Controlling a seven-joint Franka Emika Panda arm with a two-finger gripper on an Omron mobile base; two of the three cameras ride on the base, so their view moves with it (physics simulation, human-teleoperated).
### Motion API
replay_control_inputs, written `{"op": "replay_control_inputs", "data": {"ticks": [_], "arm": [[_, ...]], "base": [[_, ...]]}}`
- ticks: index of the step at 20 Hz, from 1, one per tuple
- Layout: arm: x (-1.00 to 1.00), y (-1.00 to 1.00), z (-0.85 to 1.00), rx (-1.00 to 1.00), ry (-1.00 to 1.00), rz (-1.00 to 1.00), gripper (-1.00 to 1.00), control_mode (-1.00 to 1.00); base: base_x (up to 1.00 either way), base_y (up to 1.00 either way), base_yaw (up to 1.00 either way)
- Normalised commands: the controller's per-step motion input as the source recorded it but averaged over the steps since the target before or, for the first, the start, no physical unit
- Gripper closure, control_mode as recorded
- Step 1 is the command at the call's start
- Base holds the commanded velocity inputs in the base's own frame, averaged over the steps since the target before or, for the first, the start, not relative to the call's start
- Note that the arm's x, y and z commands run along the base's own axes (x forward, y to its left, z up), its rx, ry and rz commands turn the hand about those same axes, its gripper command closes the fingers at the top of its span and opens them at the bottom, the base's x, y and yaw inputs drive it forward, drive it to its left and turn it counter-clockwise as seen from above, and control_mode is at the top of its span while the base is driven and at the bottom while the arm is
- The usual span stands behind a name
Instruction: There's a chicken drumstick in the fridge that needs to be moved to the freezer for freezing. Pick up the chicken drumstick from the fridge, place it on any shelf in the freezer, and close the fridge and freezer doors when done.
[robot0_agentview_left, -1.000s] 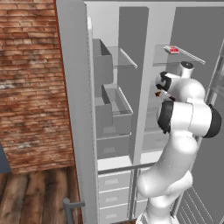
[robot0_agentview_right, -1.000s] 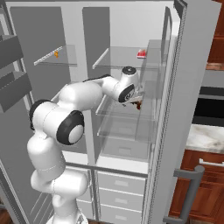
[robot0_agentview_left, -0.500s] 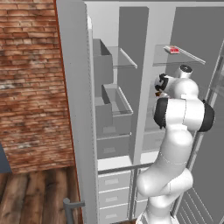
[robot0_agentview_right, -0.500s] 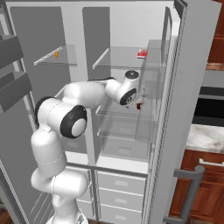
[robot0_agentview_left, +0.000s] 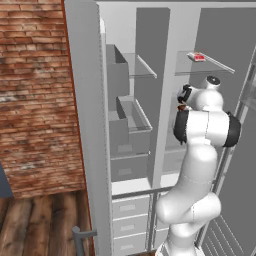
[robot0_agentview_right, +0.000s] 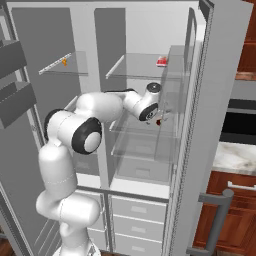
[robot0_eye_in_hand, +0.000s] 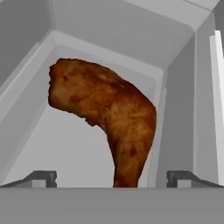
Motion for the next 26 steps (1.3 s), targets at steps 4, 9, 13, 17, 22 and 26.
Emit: {"op": "replay_control_inputs", "data": {"ticks": [4, 9, 13, 17, 22, 26], "arm": [[0.19, -0.1, -0.01, 0.01, 0.01, 0.0, -1.0, -1.0], [0.21, -0.03, -0.1, 0.0, 0.03, 0.0, -1.0, -1.0], [0.29, -0.03, -0.28, 0.01, 0.07, 0.0, -1.0, -1.0], [0.3, 0.0, -0.53, 0.04, 0.15, 0.0, -1.0, -1.0], [0.12, 0.0, -0.95, 0.07, 0.23, 0.03, 1.0, -1.0], [-0.13, 0.29, -1.0, 0.02, 0.05, 0.06, 1.0, -1.0]], "base": [[0.0, 0.0, 0.0], [0.0, 0.0, 0.0], [0.0, 0.0, 0.0], [0.0, 0.0, 0.0], [0.0, 0.0, 0.0], [0.0, 0.0, 0.0]]}}
